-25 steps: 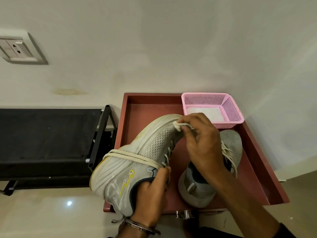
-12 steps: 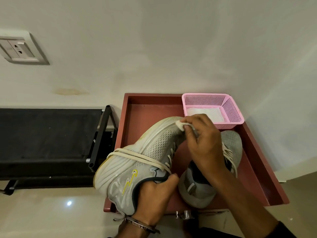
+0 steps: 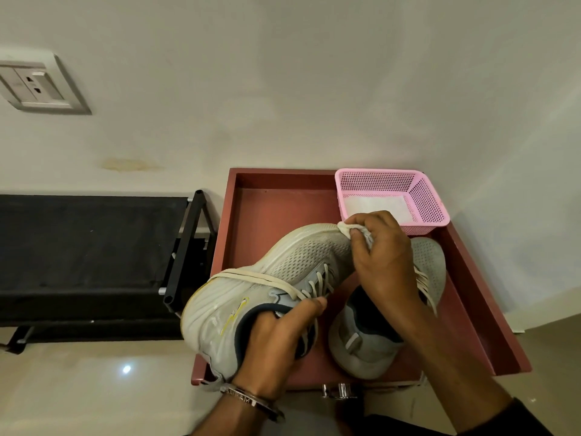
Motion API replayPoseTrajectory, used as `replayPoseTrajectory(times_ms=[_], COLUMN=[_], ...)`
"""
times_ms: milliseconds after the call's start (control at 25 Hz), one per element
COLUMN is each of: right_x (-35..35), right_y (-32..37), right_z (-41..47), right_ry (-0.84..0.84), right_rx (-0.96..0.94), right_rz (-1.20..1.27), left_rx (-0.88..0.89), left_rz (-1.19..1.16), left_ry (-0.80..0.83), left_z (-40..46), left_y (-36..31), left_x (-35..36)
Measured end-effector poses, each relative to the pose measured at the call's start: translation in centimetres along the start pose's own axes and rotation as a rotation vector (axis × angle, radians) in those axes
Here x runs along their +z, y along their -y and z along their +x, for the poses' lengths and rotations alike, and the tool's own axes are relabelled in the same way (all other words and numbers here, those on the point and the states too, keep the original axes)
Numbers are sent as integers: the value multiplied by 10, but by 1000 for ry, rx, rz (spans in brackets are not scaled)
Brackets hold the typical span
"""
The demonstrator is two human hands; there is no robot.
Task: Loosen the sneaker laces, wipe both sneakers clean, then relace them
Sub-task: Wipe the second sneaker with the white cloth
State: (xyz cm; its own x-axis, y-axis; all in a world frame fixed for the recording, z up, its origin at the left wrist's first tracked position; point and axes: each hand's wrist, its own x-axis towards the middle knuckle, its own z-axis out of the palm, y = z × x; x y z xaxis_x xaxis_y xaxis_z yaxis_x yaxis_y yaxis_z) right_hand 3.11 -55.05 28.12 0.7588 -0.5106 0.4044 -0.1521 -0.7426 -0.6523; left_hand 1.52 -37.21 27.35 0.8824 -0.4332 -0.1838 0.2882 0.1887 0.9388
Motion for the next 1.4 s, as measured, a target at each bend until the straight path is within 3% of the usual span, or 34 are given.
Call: replayPoseTrajectory(times_ms=[200,440,640,840,1000,1040,1200,1400], right_x=[12,-9,5,-1,14,12,5,10], right_y=[30,-8,23,-2,28,22,-5,22], right_z=[-17,8,-16,2,-23,-18,1,-13], right_ry=[245,12,159,-44,111,101,-75,31], right_rx=[-241,51,-227,30,-235,-229,54,-183], right_rz=[27,-68,72,-49,59,56,-52,70], left_rx=[17,41,-32,56,-7,1,47,-55], left_rz=[143,197,152,151,120,109,124,111], left_ry=[-4,-92,-106,-88,-69,-67,-105,-152], left_z=[1,-3,2,-1,-1,-1,-3,-2], left_y=[8,8,12,7,5,6,8,9], left_x=[10,6,4,6,7,5,5,4])
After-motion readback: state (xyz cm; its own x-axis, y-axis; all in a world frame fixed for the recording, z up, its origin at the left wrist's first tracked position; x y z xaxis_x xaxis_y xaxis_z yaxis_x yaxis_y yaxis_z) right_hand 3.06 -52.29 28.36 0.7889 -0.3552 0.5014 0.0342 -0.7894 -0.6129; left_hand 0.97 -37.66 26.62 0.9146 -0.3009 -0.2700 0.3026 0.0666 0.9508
